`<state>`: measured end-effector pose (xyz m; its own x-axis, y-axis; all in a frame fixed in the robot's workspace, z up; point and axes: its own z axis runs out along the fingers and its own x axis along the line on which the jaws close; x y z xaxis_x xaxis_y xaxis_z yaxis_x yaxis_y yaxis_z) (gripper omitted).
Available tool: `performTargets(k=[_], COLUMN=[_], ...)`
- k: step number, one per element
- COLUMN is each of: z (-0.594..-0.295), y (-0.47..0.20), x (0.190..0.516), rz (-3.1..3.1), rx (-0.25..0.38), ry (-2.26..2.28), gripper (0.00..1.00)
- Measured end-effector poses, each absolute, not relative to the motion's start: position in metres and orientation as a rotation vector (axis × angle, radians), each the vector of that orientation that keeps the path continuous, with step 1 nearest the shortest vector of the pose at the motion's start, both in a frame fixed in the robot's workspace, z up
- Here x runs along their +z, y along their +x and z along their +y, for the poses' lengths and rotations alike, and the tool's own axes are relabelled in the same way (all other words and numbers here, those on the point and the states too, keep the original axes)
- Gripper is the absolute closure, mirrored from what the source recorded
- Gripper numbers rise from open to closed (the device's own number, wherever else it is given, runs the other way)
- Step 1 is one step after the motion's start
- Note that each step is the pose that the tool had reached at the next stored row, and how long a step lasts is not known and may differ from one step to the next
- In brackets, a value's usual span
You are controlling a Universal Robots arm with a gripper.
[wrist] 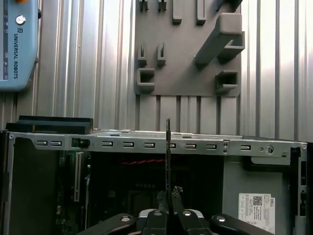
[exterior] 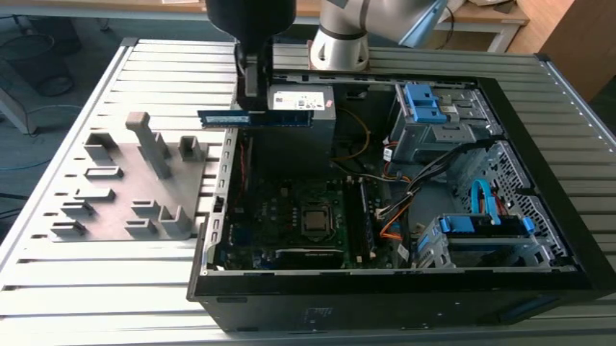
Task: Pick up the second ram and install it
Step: 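Pick up the second ram and move it above second insertion slot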
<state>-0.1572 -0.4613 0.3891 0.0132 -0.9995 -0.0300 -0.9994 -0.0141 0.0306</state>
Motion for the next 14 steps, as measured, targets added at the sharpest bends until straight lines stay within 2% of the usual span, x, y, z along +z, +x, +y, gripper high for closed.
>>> performTargets(k=[14], z=[-0.461], y=[-0.125], x=[0.388], rz=[-2.205], rx=[-0.068], ry=[2.235], gripper=[0.86])
